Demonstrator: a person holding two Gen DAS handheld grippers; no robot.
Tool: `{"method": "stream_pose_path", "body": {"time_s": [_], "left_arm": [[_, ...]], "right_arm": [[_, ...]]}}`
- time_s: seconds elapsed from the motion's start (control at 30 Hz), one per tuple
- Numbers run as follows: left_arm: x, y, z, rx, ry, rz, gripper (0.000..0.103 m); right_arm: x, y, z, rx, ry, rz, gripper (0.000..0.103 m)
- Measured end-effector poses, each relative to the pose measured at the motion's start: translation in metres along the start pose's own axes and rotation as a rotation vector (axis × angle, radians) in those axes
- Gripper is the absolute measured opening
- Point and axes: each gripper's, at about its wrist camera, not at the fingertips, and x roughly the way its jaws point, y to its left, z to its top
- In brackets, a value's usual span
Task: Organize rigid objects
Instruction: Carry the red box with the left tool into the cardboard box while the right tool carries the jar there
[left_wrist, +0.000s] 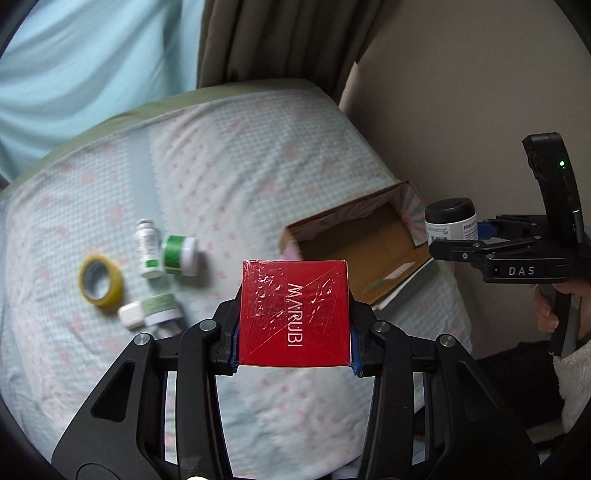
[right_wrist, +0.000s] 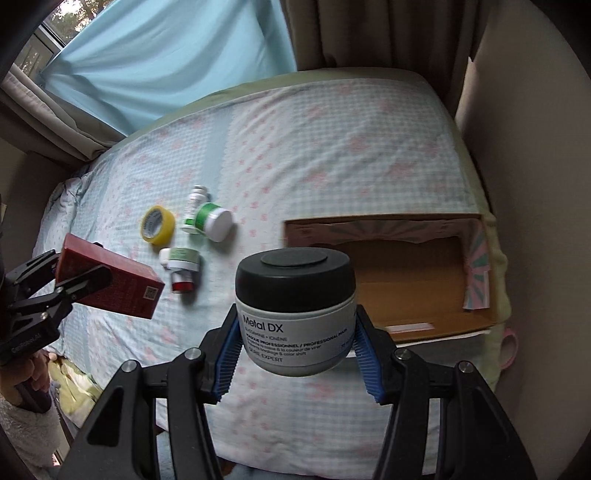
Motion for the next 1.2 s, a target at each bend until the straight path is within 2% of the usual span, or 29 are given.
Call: {"method": "stream_pose_path", "body": {"time_s": [0.2, 0.33, 0.47, 0.67, 0.8, 1.07, 1.13, 1.17, 1.2], "left_arm": [[0.050, -0.070, 0.018, -0.050, 0.034, -0.031, 0.038], [0.095, -0.094, 0.028, -0.060, 0.078, -0.020, 0.038], [0.147, -0.108, 0.037, -0.073, 0.128, 0.003, 0.038], [0.215, -0.107, 0.037, -0.119, 0.197, 0.047, 0.038], [0.245, -0.102, 0.032, -0.122, 0.242, 0.073, 0.038], [0.272, -0.102, 0.022, -0.076, 0.285, 0.127, 0.038], [0.274, -0.105, 0.022, -0.067, 0.297, 0.145, 0.038], [0.274, -0.106, 0.022, -0.060, 0.297, 0.164, 0.041], [0.271, -0.110, 0.023, -0.044, 0.278, 0.184, 0.049]], "right_arm": [[0.016, -0.085, -0.004, 0.012, 0.046, -0.038, 0.052], [0.038, -0.126, -0.005, -0.001, 0.081, -0.077, 0.052], [0.066, -0.150, -0.008, -0.027, 0.104, -0.090, 0.052], [0.111, -0.169, -0.016, -0.061, 0.127, -0.091, 0.052], [0.138, -0.175, -0.018, -0.089, 0.141, -0.100, 0.052], [0.166, -0.174, -0.019, -0.153, 0.156, -0.076, 0.052], [0.167, -0.171, -0.018, -0.175, 0.148, -0.096, 0.052], [0.168, -0.170, -0.018, -0.185, 0.142, -0.111, 0.054], [0.166, -0.169, -0.017, -0.187, 0.122, -0.122, 0.060]]}}
